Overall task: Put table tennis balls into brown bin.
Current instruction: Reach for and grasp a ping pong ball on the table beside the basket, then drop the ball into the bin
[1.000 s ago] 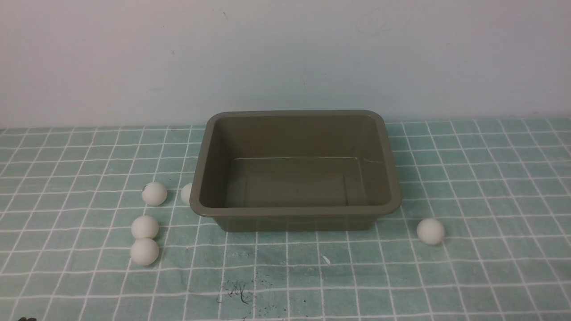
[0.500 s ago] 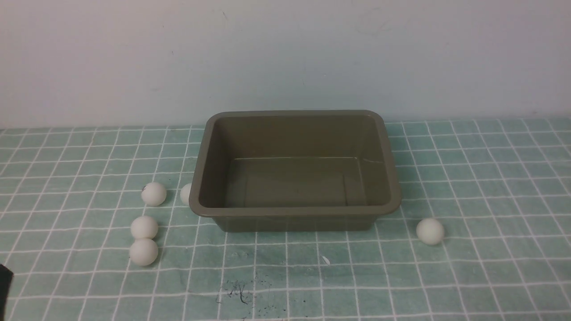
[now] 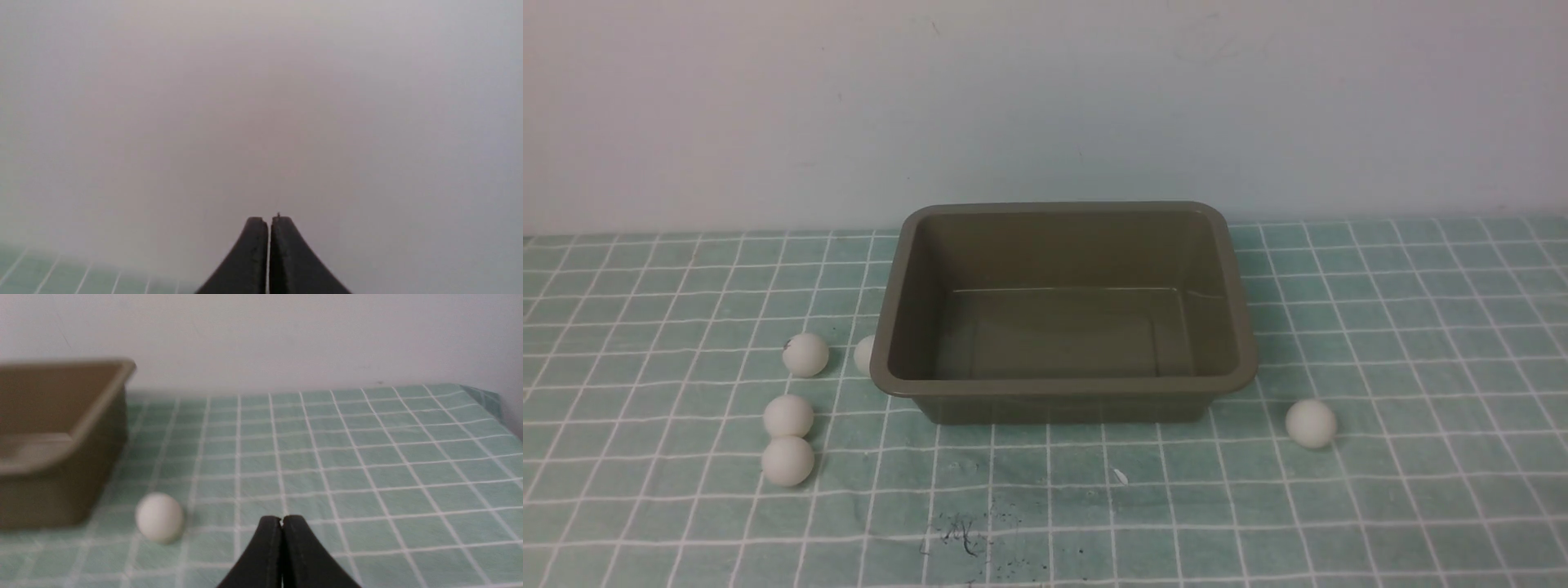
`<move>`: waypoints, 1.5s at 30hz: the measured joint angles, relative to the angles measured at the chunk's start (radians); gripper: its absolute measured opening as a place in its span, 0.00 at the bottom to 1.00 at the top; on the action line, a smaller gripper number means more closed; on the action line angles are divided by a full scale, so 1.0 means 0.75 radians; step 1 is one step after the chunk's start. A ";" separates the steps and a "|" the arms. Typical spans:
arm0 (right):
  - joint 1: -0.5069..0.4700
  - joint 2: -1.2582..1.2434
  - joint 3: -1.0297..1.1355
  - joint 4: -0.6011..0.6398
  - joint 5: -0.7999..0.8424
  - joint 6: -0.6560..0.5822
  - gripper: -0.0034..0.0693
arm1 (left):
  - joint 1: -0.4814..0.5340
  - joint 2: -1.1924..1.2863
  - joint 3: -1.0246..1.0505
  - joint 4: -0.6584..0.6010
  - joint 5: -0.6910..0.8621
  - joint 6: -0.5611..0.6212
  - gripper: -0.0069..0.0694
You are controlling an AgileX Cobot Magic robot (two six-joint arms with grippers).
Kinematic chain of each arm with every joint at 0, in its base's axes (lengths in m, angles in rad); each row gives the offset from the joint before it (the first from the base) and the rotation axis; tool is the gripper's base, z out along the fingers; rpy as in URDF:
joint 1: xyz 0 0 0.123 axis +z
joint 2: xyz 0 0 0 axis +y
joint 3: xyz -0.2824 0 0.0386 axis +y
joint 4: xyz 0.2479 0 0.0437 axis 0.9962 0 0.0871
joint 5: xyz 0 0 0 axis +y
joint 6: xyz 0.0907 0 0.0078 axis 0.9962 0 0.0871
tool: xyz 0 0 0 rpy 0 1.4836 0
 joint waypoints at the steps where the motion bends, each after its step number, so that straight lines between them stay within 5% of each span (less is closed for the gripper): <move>1: 0.000 0.000 0.000 0.134 -0.115 0.102 0.03 | 0.000 0.219 -0.126 0.008 0.333 0.069 0.08; 5: 0.000 0.000 0.000 0.412 -0.313 0.260 0.03 | 0.000 0.694 -0.269 0.008 0.739 0.262 0.08; 11: 0.000 0.000 0.000 0.530 -0.409 0.305 0.03 | 0.000 1.105 -0.285 0.001 0.701 0.395 0.08; 19: 0.011 0.320 -0.394 0.386 0.137 0.146 0.03 | 0.000 1.324 -0.293 -0.040 0.466 0.471 0.11; 23: 0.011 0.634 -0.668 0.310 0.396 -0.038 0.03 | 0.000 1.388 -0.293 -0.063 0.363 0.546 0.25; 27: 0.011 0.974 -0.889 0.288 0.554 -0.235 0.03 | 0.000 1.476 -0.294 -0.181 0.272 0.648 0.57; 28: 0.011 0.986 -0.904 0.288 0.557 -0.248 0.04 | 0.000 1.481 -0.294 -0.186 0.268 0.653 0.59; 29: 0.011 1.076 -0.961 0.292 0.584 -0.285 0.06 | 0.000 1.534 -0.294 -0.237 0.217 0.694 0.72; 30: 0.011 1.099 -0.967 0.294 0.590 -0.292 0.07 | 0.000 1.539 -0.294 -0.241 0.211 0.697 0.72; 32: 0.011 1.244 -1.051 0.329 0.622 -0.341 0.17 | 0.000 1.608 -0.295 -0.275 0.142 0.715 0.83; 34: 0.011 1.324 -1.078 0.346 0.625 -0.367 0.24 | 0.000 1.646 -0.295 -0.284 0.114 0.715 0.83; 39: 0.022 1.617 -1.174 0.410 0.626 -0.465 0.59 | 0.000 1.686 -0.296 -0.283 0.167 0.713 0.53; 45: 0.128 1.924 -1.273 0.426 0.582 -0.577 0.83 | 0.001 1.447 -0.396 -0.226 0.461 0.703 0.54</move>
